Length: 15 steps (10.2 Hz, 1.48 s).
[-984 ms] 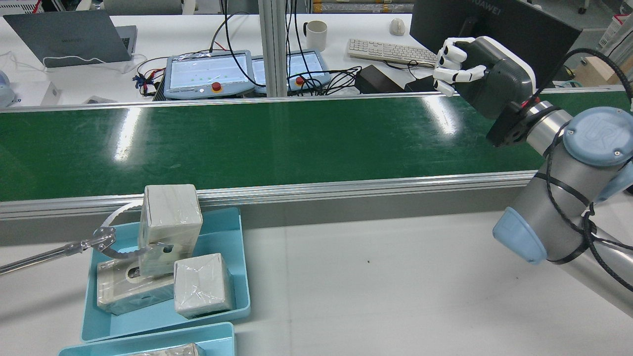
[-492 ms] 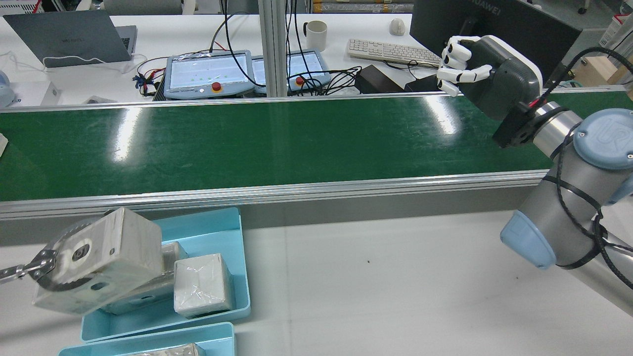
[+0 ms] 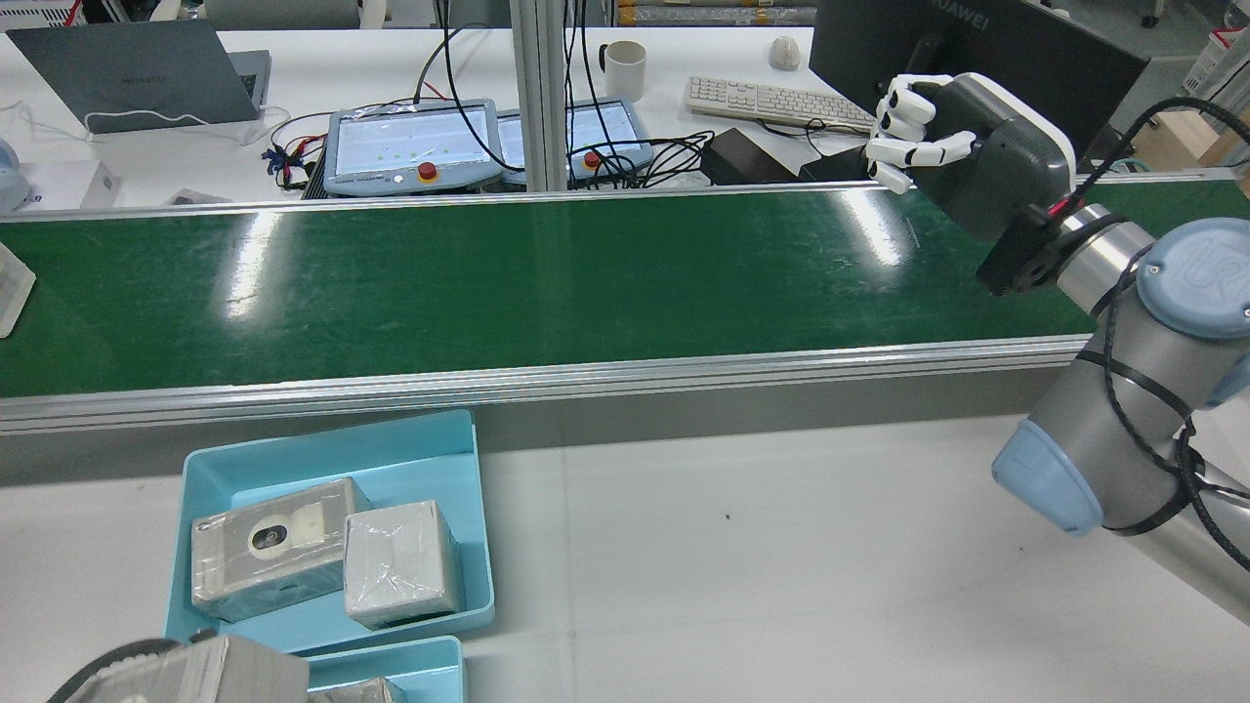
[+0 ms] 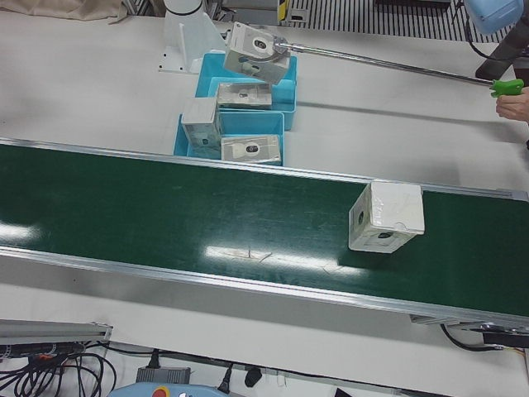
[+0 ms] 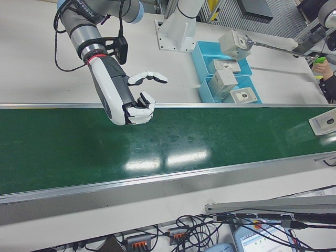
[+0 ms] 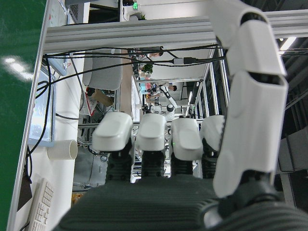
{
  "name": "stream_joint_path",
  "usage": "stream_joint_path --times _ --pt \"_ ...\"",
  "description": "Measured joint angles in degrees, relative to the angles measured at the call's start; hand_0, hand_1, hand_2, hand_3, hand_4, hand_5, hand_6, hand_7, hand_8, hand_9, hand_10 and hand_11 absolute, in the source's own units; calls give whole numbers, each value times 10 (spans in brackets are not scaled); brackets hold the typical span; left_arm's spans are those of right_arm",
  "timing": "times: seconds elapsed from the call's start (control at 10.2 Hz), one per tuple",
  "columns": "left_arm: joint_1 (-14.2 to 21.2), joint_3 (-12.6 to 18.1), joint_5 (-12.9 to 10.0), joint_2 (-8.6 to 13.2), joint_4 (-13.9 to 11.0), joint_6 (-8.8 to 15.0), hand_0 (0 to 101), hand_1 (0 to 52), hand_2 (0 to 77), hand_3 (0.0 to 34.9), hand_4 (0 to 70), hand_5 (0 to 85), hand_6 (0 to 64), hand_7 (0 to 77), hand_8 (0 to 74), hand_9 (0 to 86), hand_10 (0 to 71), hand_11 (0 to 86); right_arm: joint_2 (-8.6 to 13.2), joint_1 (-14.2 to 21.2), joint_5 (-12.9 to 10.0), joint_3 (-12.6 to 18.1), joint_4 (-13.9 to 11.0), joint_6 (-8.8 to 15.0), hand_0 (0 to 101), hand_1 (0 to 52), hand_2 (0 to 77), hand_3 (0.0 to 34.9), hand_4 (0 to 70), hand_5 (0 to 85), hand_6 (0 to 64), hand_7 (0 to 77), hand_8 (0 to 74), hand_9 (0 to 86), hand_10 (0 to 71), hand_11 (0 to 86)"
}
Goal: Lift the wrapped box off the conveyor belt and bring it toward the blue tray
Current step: 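Raise the right hand above the conveyor belt, fingers open, then lower the open right hand toward the belt surface, palm facing the oncoming box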
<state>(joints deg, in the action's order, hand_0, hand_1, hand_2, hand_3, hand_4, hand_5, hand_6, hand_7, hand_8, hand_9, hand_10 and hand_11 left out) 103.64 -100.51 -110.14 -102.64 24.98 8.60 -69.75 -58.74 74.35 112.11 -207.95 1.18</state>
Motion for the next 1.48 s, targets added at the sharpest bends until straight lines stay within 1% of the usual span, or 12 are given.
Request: stream_joint_path --times 0.59,0.69,0.79,0.89,0.98,1.08,1.18,1.28,1.38,1.48 --pt "0 0 0 0 0 0 0 0 5 0 0 11 0 5 5 0 5 5 8 3 -2 3 1 1 488 54 295 3 633 698 627 698 698 698 698 704" --pt "0 0 0 0 0 0 0 0 11 0 0 11 0 5 5 0 5 0 16 4 -2 -2 2 2 488 54 295 3 633 698 627 698 698 698 698 704" --pt "0 0 0 0 0 0 0 0 11 0 0 11 0 5 5 0 5 0 27 6 -2 -13 2 3 488 54 295 4 649 698 627 698 698 698 698 704" --pt "0 0 0 0 0 0 0 0 11 0 0 11 0 5 5 0 0 5 45 10 -3 -27 3 3 488 54 295 4 649 698 627 698 698 698 698 704" --pt "0 0 0 0 0 0 0 0 5 0 0 11 0 5 5 0 5 0 66 16 -3 -41 4 3 522 147 289 4 485 698 627 698 649 698 654 704" --pt "0 0 0 0 0 0 0 0 11 0 0 11 0 5 5 0 5 0 84 22 -3 -50 4 3 522 147 289 4 485 698 627 698 649 698 551 704" --pt "0 0 0 0 0 0 0 0 11 0 0 11 0 5 5 0 5 0 98 26 -3 -57 8 3 522 147 289 4 485 698 627 698 649 698 551 704" --pt "0 0 0 0 0 0 0 0 5 0 0 11 0 5 5 0 5 0 104 33 -3 -61 19 3 543 224 327 4 300 616 627 698 507 584 382 540" --pt "0 0 0 0 0 0 0 0 11 0 0 11 0 5 5 0 5 0 105 43 -3 -63 34 4 543 256 355 5 284 491 622 698 327 398 164 355" --pt "0 0 0 0 0 0 0 0 11 0 0 11 0 5 5 0 5 0 105 49 -2 -64 44 4 543 256 355 5 284 491 622 698 327 398 164 355"
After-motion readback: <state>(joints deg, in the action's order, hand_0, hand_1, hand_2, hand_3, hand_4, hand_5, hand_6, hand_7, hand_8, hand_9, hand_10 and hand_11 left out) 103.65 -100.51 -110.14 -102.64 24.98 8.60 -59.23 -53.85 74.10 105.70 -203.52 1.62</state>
